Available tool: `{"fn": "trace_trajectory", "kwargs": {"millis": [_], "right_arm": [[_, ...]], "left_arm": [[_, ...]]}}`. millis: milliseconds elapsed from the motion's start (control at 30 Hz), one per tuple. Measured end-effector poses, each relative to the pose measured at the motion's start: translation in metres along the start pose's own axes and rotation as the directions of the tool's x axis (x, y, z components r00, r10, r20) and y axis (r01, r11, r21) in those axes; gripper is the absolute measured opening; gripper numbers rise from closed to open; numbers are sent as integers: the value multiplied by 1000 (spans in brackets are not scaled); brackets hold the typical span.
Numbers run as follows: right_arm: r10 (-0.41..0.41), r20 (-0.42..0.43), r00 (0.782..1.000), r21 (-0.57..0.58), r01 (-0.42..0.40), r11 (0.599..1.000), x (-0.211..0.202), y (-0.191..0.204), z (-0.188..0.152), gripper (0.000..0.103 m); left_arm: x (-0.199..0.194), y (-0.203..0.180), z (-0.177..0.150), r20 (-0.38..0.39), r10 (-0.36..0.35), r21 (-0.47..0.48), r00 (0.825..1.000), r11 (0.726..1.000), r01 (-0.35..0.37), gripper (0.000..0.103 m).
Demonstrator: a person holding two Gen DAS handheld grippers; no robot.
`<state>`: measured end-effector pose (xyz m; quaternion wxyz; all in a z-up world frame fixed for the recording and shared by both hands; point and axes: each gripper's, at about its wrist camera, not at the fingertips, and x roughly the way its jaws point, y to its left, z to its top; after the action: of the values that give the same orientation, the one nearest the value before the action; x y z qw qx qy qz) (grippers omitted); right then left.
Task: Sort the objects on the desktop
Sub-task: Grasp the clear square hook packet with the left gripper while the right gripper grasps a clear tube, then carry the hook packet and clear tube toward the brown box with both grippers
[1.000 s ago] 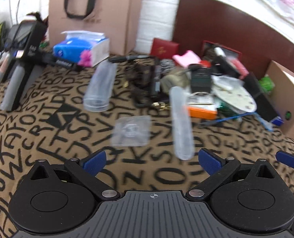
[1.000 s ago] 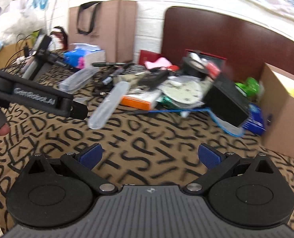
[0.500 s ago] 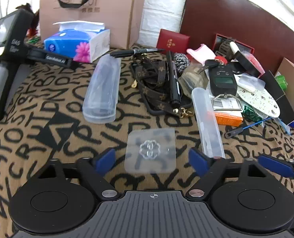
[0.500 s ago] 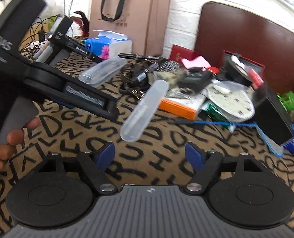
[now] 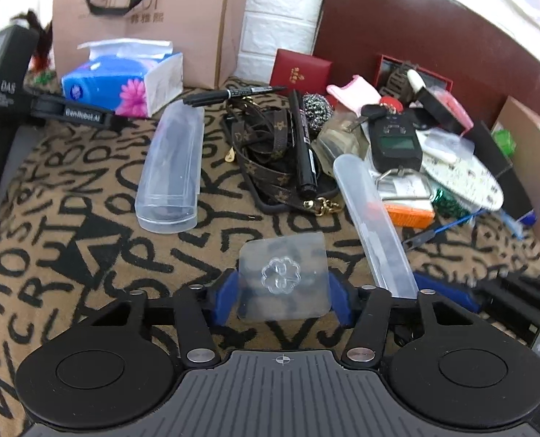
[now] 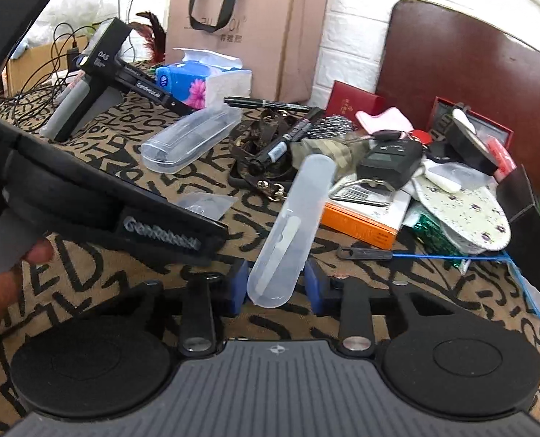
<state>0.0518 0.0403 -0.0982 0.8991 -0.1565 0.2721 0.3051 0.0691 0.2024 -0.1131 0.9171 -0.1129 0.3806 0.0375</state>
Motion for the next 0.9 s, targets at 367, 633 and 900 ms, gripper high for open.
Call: {"fn": "trace_trajectory", "kwargs": {"millis": [367, 633, 900], "right_arm": [[-4, -25, 1000, 5, 5, 1000, -43, -32, -34, 30], [-108, -72, 992, 101, 115, 988, -107, -84, -87, 29], [-158, -88, 983, 161, 171, 972, -131, -107, -115, 34]], "left_arm": [[-4, -49, -14, -54, -131, 59, 990, 989, 134, 42], [-5, -114, -30, -118, -239, 141, 964, 957, 255, 45], [1, -171, -41, -149, -253, 233, 956, 930, 283, 52]]}}
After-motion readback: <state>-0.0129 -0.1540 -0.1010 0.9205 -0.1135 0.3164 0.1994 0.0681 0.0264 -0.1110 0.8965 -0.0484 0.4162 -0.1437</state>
